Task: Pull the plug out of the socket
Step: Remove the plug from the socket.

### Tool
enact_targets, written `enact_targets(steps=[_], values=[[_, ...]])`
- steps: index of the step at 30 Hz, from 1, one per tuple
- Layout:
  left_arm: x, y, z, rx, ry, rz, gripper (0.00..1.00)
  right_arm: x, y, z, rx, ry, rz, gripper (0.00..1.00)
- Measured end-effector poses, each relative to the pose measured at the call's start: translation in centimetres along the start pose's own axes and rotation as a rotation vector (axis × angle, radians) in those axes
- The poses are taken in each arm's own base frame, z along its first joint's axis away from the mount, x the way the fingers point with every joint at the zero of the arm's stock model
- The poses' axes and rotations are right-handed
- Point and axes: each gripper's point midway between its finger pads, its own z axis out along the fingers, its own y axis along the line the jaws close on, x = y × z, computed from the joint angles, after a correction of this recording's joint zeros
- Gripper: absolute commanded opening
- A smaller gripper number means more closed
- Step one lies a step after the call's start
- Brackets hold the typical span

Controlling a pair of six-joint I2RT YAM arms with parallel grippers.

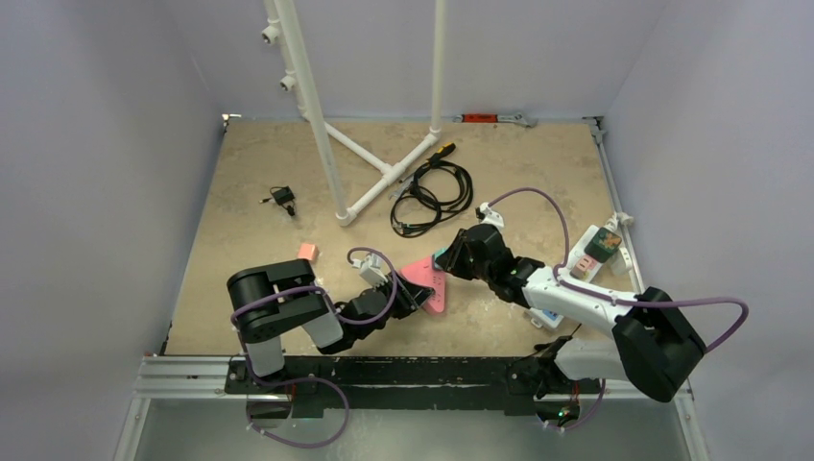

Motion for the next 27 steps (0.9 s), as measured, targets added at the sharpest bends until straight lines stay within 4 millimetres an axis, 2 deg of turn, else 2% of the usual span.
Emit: enact_targets(steps=[13,27], values=[[0.6,-0.2,0.0,0.026,0.036,-0.003,0.0,0.0,-0.5,-1.1,0.061,-0.031,-0.018,0.0],[0.6,-0.1,-0.1,0.03,0.041,-0.011,0.0,0.4,0.5,-0.9,0.231,-0.11,-0.121,0.0]])
